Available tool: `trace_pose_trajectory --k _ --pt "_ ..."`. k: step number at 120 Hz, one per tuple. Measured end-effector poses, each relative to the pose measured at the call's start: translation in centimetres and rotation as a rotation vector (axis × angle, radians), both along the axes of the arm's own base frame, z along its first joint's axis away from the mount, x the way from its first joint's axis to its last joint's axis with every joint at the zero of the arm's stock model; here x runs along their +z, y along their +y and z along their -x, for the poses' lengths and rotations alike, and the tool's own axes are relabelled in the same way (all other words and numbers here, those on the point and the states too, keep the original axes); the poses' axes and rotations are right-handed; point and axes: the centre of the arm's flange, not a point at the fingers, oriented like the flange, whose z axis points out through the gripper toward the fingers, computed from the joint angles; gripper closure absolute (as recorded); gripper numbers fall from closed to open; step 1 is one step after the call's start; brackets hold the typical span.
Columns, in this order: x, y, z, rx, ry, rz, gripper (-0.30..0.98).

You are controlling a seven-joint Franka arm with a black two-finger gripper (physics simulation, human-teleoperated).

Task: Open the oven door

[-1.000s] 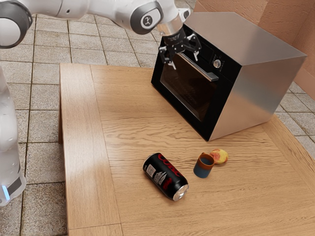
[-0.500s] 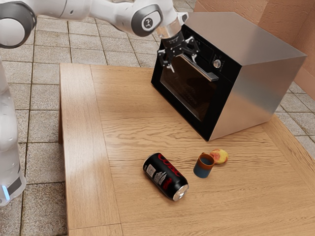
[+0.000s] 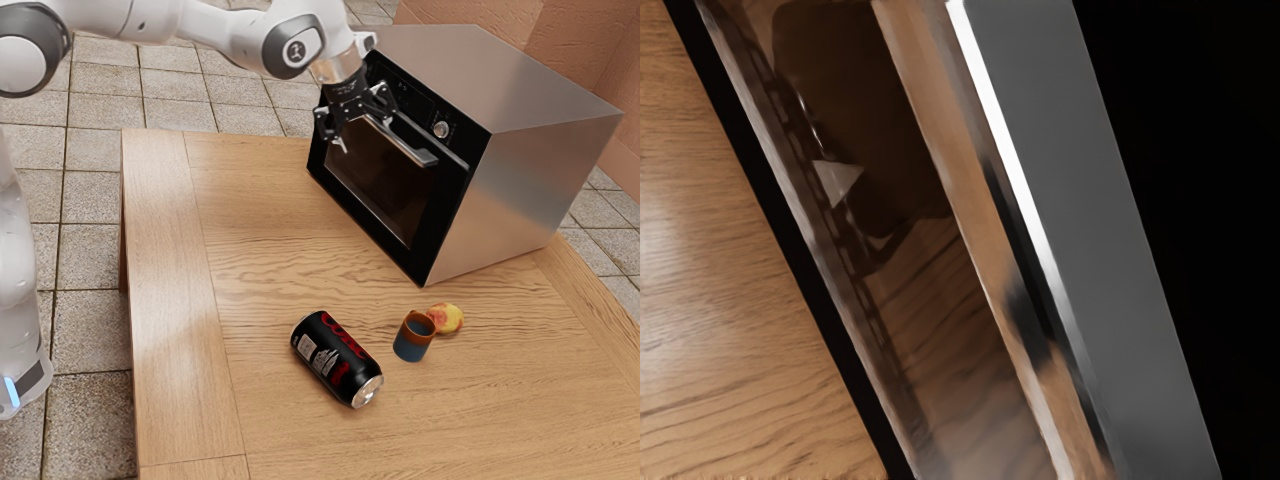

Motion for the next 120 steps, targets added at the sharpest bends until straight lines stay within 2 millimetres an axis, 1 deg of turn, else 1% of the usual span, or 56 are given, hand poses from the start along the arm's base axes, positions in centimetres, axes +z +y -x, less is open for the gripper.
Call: trace_pose_trajectory --k 29,82,102,120 --pt "-0.2 0.3 0.7 0.007 0.005 0.005 0.06" --pt "0.2 0.3 2.0 0.011 -0.002 0.008 0.06" --pt "-0.4 0.8 3.2 0.025 0.006 0.023 0.06" --pt "-0.8 1.3 4.8 0.041 0.011 0.038 0.06"
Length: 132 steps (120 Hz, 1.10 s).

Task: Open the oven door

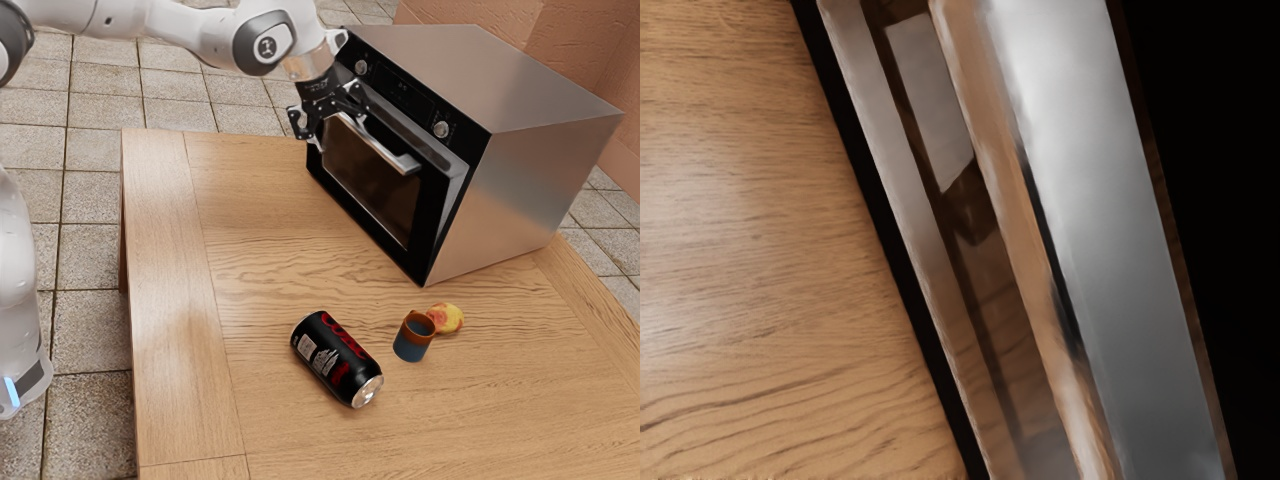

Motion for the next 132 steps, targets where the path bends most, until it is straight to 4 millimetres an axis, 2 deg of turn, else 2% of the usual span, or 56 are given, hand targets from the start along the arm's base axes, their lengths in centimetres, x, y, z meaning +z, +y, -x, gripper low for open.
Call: trace_pose_trajectory --k 28,38,69,84,106,112,118,122,126,129,132 --pt "-1.0 0.2 1.5 0.012 0.014 0.021 0.07" --pt "-1.4 0.3 2.6 0.016 0.019 0.025 0.07" --pt "-3.9 0.7 5.7 0.023 0.067 0.023 0.08" --pt "-3.7 0.5 8.0 0.037 0.042 0.056 0.08" --pt "-2.4 0.8 13.4 0.085 -0.037 0.101 0.07" --pt "-1.9 1.0 14.3 0.096 -0.054 0.099 0.06" --pt "-0.1 0.5 14.3 0.088 -0.080 0.077 0.05" --pt "3.9 -2.2 13.3 0.043 -0.110 0.028 0.04" --pt "9.4 -7.4 12.4 -0.032 -0.142 -0.039 0.03" --pt "14.9 -13.1 12.5 -0.104 -0.180 -0.095 0.03" --pt "19.4 -18.6 13.4 -0.161 -0.209 -0.134 0.02"
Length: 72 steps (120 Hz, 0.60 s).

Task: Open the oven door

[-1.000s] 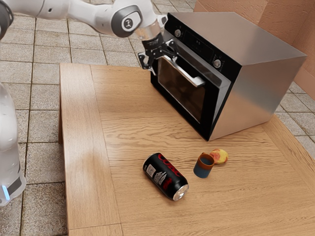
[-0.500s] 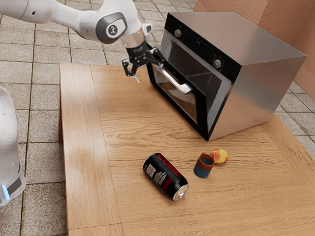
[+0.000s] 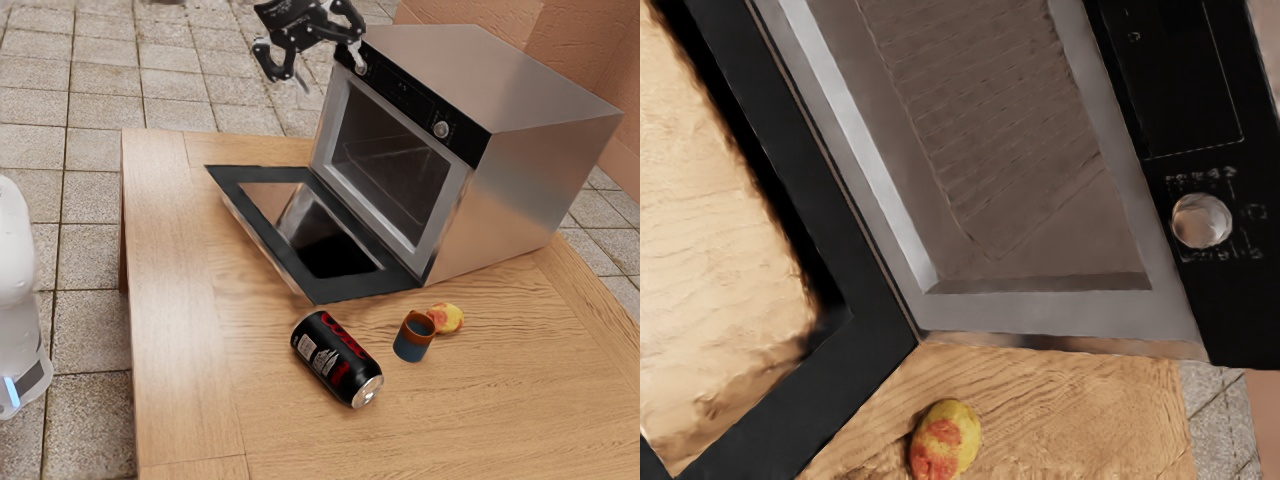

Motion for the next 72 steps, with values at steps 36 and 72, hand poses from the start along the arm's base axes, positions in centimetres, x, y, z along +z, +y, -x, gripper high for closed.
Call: trace_pose_trajectory --k 36,72 --pt "-3.1 -23.9 -8.9 -0.132 0.498 0.057 0.00" --pt "-11.9 -18.9 -13.0 0.235 0.712 0.112 0.00"
